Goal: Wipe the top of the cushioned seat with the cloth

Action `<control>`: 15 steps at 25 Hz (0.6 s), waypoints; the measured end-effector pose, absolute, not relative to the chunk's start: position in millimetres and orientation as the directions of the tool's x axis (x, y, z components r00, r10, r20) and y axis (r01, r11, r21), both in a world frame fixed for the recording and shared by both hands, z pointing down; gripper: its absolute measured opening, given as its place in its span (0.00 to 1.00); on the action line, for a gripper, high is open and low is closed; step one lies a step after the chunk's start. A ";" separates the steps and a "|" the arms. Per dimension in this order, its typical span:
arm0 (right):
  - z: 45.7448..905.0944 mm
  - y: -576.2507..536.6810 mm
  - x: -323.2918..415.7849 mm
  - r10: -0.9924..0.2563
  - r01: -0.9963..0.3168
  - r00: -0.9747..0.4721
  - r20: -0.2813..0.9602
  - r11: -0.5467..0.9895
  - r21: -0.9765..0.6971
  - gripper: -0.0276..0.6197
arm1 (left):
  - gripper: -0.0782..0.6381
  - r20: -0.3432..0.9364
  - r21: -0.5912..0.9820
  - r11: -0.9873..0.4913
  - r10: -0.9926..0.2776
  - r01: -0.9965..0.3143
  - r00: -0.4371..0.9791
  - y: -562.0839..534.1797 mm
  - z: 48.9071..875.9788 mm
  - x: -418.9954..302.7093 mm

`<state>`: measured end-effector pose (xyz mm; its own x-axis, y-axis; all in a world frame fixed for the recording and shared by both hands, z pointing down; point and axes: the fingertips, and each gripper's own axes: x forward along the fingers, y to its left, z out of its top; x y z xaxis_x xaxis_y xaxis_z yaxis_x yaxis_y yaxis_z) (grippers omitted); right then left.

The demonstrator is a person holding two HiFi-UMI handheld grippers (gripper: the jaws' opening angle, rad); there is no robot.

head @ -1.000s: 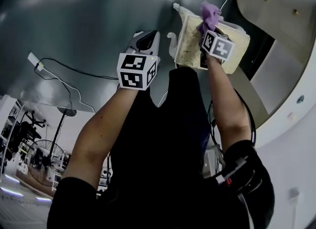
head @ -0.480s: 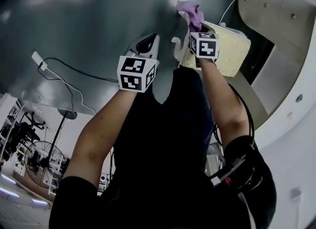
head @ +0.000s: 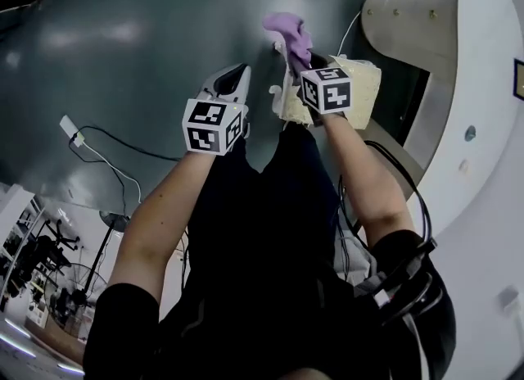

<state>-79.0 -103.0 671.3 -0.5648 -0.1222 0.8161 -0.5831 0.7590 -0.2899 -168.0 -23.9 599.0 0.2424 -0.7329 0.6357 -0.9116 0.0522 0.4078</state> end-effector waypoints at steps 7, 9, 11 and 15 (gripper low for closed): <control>559.0 -122.6 -57.5 -0.209 -0.578 -0.649 0.732 0.760 -0.296 0.20 | 0.11 0.580 0.391 -0.035 -0.766 -0.920 0.276 -35.7 527.1 -157.3; 526.5 -125.4 -48.1 -0.238 -0.569 -0.665 0.708 0.775 -0.274 0.20 | 0.11 0.554 0.385 -0.065 -0.781 -0.921 0.287 -41.5 503.2 -152.4; 494.5 -125.8 -39.0 -0.267 -0.559 -0.685 0.678 0.789 -0.254 0.20 | 0.11 0.521 0.388 -0.091 -0.800 -0.917 0.299 -46.8 476.6 -147.1; 441.0 -127.2 -17.2 -0.301 -0.566 -0.713 0.633 0.781 -0.265 0.20 | 0.11 0.440 0.375 -0.176 -0.830 -0.910 0.342 -59.2 419.7 -125.7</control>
<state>-17.2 -127.2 441.0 -0.7130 -0.3010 0.6333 -0.5655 0.7808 -0.2655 -125.7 -59.2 419.7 0.3422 -0.8304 0.4398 -0.9101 -0.1764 0.3750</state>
